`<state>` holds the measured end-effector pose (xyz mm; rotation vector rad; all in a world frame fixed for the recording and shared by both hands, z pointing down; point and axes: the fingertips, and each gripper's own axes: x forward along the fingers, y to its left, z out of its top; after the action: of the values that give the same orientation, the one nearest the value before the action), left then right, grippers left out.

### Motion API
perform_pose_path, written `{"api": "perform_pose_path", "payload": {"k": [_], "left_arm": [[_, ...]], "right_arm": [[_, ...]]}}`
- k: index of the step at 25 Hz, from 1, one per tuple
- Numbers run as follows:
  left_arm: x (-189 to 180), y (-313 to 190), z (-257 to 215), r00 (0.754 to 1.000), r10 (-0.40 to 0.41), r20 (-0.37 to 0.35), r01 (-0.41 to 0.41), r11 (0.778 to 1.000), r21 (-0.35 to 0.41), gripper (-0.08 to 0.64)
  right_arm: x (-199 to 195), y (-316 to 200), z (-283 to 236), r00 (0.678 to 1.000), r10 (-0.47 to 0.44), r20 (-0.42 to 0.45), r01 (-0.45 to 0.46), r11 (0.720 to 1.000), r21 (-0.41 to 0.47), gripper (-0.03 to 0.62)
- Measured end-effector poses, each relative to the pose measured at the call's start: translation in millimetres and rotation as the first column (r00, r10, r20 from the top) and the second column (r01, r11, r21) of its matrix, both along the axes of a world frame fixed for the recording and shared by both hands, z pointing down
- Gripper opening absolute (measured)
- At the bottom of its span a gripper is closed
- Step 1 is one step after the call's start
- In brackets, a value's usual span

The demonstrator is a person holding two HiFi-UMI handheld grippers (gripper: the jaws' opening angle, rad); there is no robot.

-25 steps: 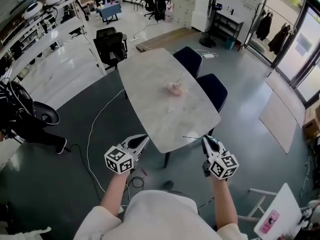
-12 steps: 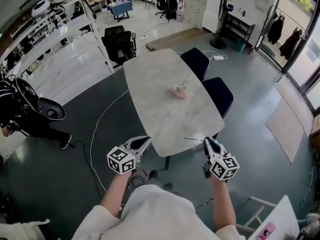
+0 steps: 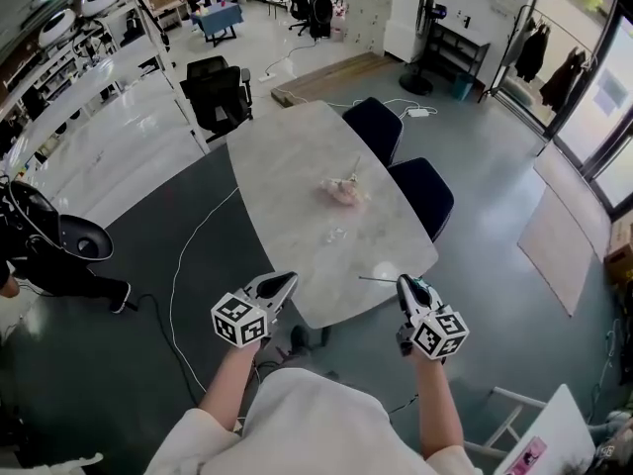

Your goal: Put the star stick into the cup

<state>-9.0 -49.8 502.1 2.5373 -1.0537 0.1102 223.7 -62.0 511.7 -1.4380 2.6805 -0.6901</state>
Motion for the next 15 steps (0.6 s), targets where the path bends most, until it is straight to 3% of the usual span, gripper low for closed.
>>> {"api": "perform_pose_path", "payload": {"k": [5,15], "left_arm": [[-11,-49,7,0.999,0.037,-0.003,-0.037,0.999,0.008,0.021],[-37,-139,40,0.991,0.132,-0.006,-0.132,0.990,-0.048,0.021]], "right_arm": [[-15,-38,7,1.000,0.027,-0.009,-0.028,1.000,-0.003,0.015],[-48,-112,32,0.995,0.089,-0.045,-0.092,0.994,-0.060,0.015]]}}
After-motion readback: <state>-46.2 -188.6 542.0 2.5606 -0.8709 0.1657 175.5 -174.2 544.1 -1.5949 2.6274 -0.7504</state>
